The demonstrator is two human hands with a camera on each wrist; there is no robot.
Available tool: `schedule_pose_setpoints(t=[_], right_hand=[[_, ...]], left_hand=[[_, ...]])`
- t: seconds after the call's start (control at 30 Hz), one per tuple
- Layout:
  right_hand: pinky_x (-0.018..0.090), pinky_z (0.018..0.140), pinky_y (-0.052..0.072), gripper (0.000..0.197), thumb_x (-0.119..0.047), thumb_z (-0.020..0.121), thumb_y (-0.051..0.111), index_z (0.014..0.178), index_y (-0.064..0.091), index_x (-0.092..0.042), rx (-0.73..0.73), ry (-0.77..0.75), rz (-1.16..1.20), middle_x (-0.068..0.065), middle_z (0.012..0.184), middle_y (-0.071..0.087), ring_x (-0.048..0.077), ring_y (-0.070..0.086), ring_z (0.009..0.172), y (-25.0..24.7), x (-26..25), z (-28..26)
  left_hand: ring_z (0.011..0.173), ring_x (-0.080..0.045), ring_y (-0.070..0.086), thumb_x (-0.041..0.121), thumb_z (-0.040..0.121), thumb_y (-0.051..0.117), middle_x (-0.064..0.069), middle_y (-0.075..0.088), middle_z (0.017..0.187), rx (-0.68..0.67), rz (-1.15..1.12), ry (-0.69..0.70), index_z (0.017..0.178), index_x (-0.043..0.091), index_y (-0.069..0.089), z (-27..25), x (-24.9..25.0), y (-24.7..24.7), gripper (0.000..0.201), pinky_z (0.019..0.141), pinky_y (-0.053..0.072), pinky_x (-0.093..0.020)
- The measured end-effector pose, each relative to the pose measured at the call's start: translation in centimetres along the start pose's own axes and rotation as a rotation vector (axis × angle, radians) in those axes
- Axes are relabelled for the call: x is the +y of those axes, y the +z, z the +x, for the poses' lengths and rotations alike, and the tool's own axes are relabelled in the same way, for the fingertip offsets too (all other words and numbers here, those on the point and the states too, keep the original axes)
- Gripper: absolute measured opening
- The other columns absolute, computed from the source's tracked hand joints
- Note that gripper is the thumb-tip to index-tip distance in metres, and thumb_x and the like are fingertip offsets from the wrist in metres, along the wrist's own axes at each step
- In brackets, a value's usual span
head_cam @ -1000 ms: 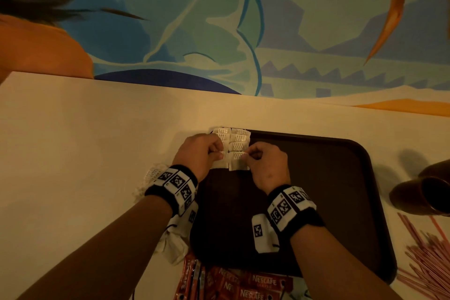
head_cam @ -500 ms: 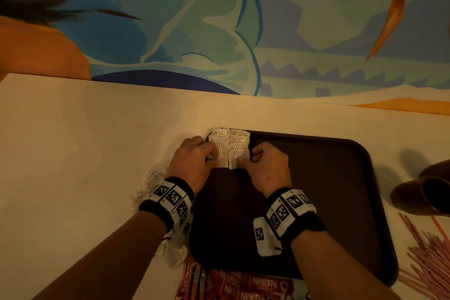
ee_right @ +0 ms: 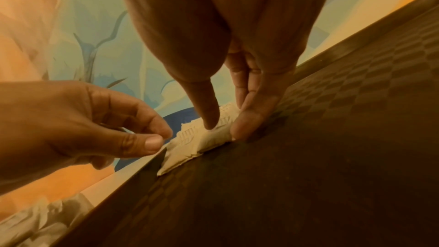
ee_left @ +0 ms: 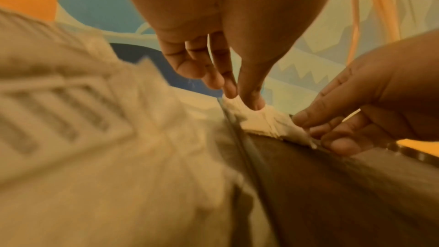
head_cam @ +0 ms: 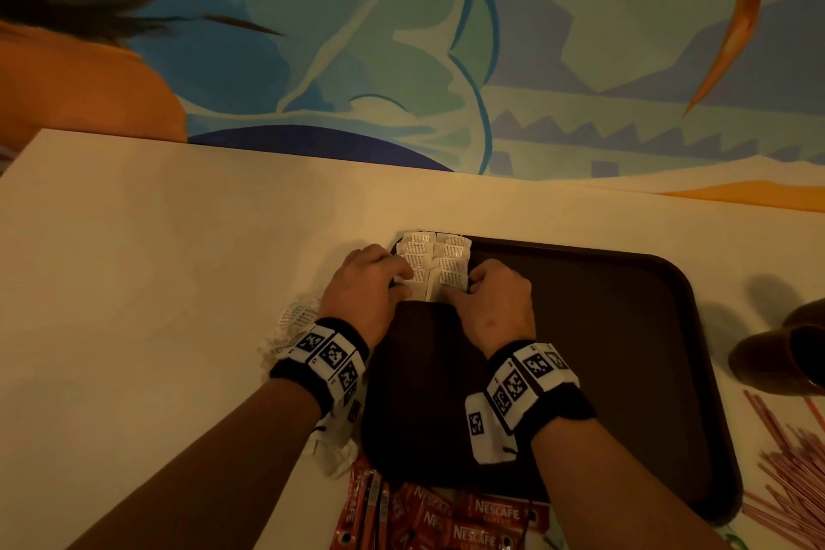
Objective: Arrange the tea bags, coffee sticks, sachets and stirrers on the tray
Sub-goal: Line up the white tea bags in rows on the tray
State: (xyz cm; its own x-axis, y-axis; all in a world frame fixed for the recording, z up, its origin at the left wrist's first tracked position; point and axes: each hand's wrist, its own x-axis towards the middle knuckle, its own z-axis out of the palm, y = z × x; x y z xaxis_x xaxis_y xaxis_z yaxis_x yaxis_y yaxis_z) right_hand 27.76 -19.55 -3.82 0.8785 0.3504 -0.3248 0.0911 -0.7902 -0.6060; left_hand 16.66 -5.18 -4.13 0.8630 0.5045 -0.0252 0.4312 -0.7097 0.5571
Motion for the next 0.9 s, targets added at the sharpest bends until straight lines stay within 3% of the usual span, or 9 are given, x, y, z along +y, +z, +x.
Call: schedule_pose_setpoints(t=[0.17,0.23,0.33,0.43,0.5,0.63,0.7,0.83,0.9], right_hand=[[0.035,0.081,0.059,0.035,-0.041,0.086,0.08,0.11,0.065,-0.02,-0.014,-0.102,-0.014,-0.002,0.104,0.064,0.013,0.063,0.093,-1.4,-0.1,-2.2],[0.032,0.08,0.059,0.028,-0.037,0.088,0.079,0.109,0.068,-0.021,-0.116,-0.155,-0.006,-0.004,0.102,0.067,0.011,0.064,0.092,-1.6,-0.3,-3.7],[0.022,0.072,0.055,0.019,-0.036,0.09,0.077,0.105,0.07,-0.026,-0.296,-0.216,-0.042,-0.01,0.095,0.067,0.003,0.063,0.085,-0.7,-1.3,-6.2],[0.033,0.078,0.06,0.02,-0.038,0.089,0.077,0.103,0.071,-0.026,-0.358,-0.309,-0.119,-0.008,0.092,0.068,0.01,0.066,0.085,1.7,-2.6,-7.8],[0.04,0.08,0.06,0.022,-0.04,0.088,0.076,0.103,0.068,-0.025,-0.379,-0.371,-0.175,-0.006,0.095,0.067,0.015,0.066,0.087,3.2,-3.5,-8.5],[0.04,0.086,0.056,0.039,-0.042,0.09,0.072,0.123,0.06,-0.024,-0.345,-0.456,-0.244,0.002,0.115,0.058,0.024,0.06,0.105,5.2,-4.7,-9.1],[0.042,0.089,0.055,0.041,-0.041,0.092,0.07,0.127,0.058,-0.026,-0.31,-0.479,-0.256,0.003,0.121,0.055,0.025,0.057,0.111,5.9,-4.9,-9.1],[0.042,0.091,0.055,0.031,-0.035,0.094,0.067,0.124,0.062,-0.028,-0.296,-0.494,-0.253,0.001,0.119,0.054,0.023,0.056,0.112,6.6,-4.9,-8.9],[0.042,0.089,0.055,0.016,-0.028,0.093,0.069,0.108,0.068,-0.027,-0.299,-0.502,-0.215,0.0,0.111,0.056,0.021,0.058,0.106,6.6,-5.0,-9.0]], left_hand=[[0.084,-0.015,0.058,0.018,0.087,0.077,0.004,0.064,0.1,0.095,-0.045,-0.013,0.1,0.024,0.075,-2.4,-1.5,-4.0,0.014,0.079,0.051,-0.031],[0.072,-0.006,0.057,0.021,0.088,0.077,0.009,0.065,0.095,0.078,-0.007,-0.082,0.097,0.027,0.075,-3.8,-2.8,-6.1,0.012,0.071,0.047,-0.024],[0.069,0.002,0.054,0.026,0.09,0.075,0.012,0.066,0.091,0.02,0.06,-0.164,0.093,0.029,0.074,-6.0,-4.8,-8.3,0.005,0.064,0.036,-0.011],[0.07,0.005,0.051,0.027,0.09,0.075,0.01,0.069,0.093,-0.032,0.075,-0.188,0.092,0.027,0.074,-7.7,-6.0,-8.9,0.002,0.064,0.032,-0.008],[0.071,0.005,0.051,0.028,0.089,0.076,0.009,0.068,0.095,-0.059,0.072,-0.194,0.095,0.026,0.073,-8.4,-6.5,-8.6,0.007,0.064,0.032,-0.009],[0.084,-0.013,0.055,0.039,0.084,0.079,0.006,0.058,0.099,-0.035,0.034,-0.299,0.101,0.026,0.062,-9.1,-6.9,-7.7,0.027,0.069,0.037,-0.024],[0.086,-0.014,0.053,0.042,0.081,0.081,0.004,0.055,0.101,-0.011,0.02,-0.345,0.104,0.025,0.058,-9.4,-6.9,-7.2,0.036,0.071,0.037,-0.027],[0.086,-0.011,0.049,0.041,0.087,0.075,0.0,0.056,0.107,0.058,-0.002,-0.358,0.113,0.024,0.058,-9.4,-7.2,-6.6,0.036,0.073,0.038,-0.027],[0.088,-0.013,0.052,0.041,0.089,0.072,-0.002,0.059,0.107,0.06,0.003,-0.358,0.111,0.022,0.062,-9.1,-7.4,-6.4,0.031,0.077,0.039,-0.028]])
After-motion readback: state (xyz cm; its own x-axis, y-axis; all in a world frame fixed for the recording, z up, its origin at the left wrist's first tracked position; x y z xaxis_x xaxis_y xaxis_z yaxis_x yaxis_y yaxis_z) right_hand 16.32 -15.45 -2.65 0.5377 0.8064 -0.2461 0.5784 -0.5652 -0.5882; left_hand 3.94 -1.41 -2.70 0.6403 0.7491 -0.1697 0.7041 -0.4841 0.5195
